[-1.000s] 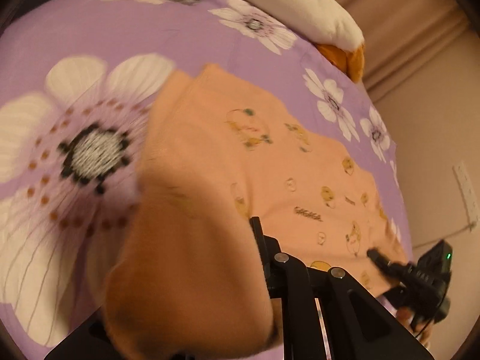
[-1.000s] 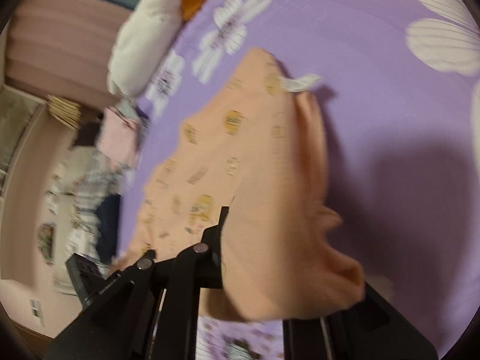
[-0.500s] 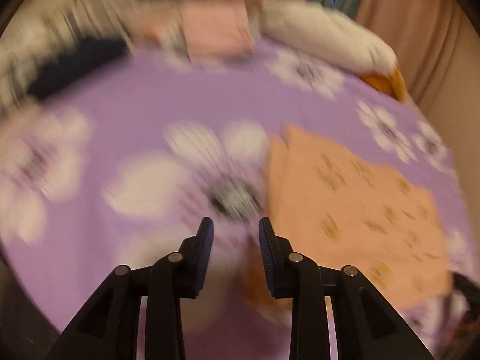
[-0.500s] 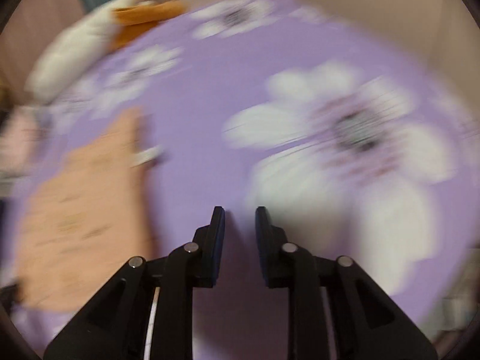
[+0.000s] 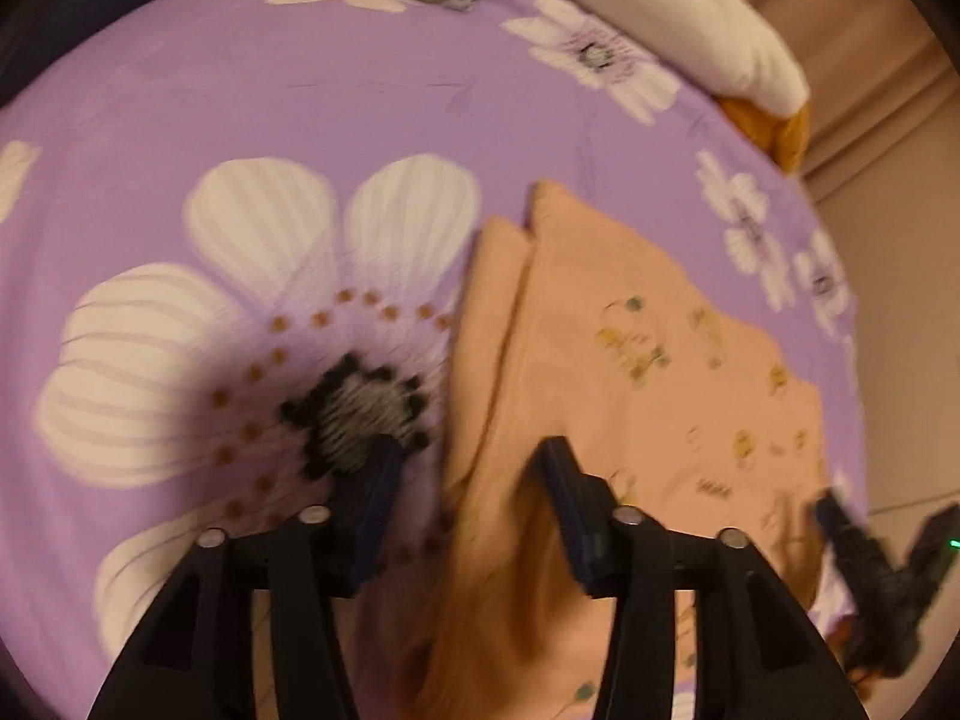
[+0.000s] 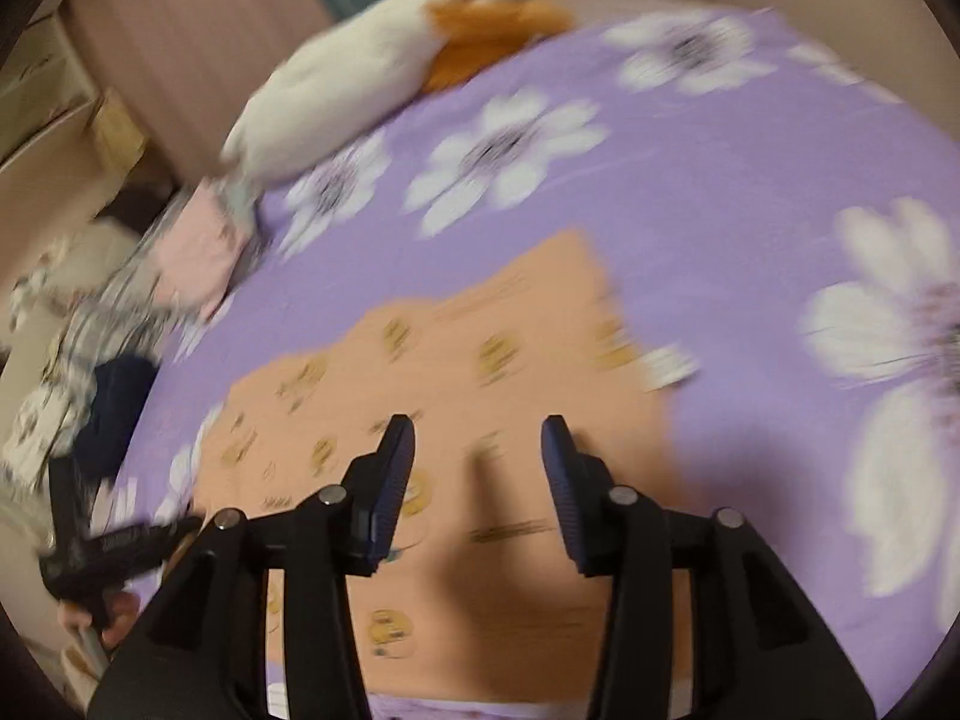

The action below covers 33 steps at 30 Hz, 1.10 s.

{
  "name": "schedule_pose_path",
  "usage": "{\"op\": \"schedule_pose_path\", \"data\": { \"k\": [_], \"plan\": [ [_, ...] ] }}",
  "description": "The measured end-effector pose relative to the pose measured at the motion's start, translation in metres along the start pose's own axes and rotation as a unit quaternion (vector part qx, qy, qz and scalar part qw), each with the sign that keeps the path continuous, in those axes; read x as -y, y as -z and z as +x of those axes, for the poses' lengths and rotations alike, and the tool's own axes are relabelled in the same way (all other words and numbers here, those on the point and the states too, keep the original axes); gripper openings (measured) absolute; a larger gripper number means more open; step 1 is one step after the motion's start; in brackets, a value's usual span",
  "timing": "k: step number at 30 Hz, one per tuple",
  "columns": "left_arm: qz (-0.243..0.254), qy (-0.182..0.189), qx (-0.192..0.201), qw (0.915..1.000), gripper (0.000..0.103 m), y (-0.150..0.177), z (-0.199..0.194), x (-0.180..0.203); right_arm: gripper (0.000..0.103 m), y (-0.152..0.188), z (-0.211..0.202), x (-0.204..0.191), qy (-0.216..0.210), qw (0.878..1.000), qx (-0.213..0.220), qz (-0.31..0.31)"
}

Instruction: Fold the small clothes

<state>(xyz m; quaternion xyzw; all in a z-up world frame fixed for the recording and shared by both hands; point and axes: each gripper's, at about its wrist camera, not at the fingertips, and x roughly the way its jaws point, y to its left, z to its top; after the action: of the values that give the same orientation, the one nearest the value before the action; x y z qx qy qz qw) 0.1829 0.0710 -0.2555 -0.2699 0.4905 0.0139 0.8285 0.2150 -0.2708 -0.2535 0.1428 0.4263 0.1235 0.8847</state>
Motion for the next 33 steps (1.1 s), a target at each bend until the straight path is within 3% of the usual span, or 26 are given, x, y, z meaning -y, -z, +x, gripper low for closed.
{"op": "schedule_pose_path", "data": {
  "k": [3, 6, 8, 10, 14, 17, 20, 23, 26, 28, 30, 33],
  "plan": [
    [-0.002, -0.019, 0.004, 0.9998, 0.057, -0.004, 0.005, 0.008, 0.044, 0.002, 0.026, -0.010, 0.051, 0.998, -0.029, -0.028],
    [0.084, -0.057, 0.019, 0.9947, 0.064, 0.009, 0.009, 0.027, 0.053, 0.001, 0.031, -0.019, 0.066, 0.996, -0.023, -0.059],
    [0.107, -0.083, 0.041, 0.9900, 0.067, 0.017, 0.011, 0.036, 0.056, 0.002, 0.035, -0.021, 0.073, 0.994, -0.023, -0.079],
    [0.102, -0.086, 0.054, 0.9896, 0.068, 0.019, 0.011, 0.032, 0.057, 0.001, 0.040, -0.021, 0.072, 0.993, -0.018, -0.094],
    [0.074, -0.064, 0.055, 0.9936, 0.068, 0.017, 0.005, 0.020, 0.057, 0.000, 0.026, 0.000, 0.037, 0.998, -0.020, -0.047],
    [0.082, -0.061, 0.040, 0.9939, 0.068, 0.019, 0.005, 0.025, 0.057, 0.004, 0.020, 0.006, 0.011, 1.000, -0.022, -0.009],
    [0.075, -0.050, 0.054, 0.9945, 0.068, 0.027, 0.002, 0.021, 0.057, 0.006, 0.019, 0.006, 0.004, 1.000, -0.023, 0.013],
    [0.077, -0.059, 0.066, 0.9931, 0.068, 0.031, 0.003, 0.024, 0.059, 0.007, 0.022, -0.003, 0.016, 1.000, -0.027, -0.001],
    [0.074, -0.091, 0.056, 0.9916, 0.069, 0.028, 0.007, 0.033, 0.063, 0.006, 0.027, -0.010, 0.031, 0.999, -0.028, -0.018],
    [0.059, -0.100, 0.051, 0.9919, 0.071, 0.026, 0.009, 0.035, 0.068, 0.004, 0.031, -0.016, 0.043, 0.998, -0.029, -0.029],
    [0.054, -0.104, 0.047, 0.9920, 0.071, 0.024, 0.010, 0.036, 0.080, 0.005, 0.036, -0.022, 0.044, 0.998, -0.026, -0.041],
    [0.054, -0.112, 0.020, 0.9920, 0.071, 0.017, 0.012, 0.039, 0.084, 0.007, 0.041, -0.030, 0.067, 0.996, -0.021, -0.063]
  ]
}}
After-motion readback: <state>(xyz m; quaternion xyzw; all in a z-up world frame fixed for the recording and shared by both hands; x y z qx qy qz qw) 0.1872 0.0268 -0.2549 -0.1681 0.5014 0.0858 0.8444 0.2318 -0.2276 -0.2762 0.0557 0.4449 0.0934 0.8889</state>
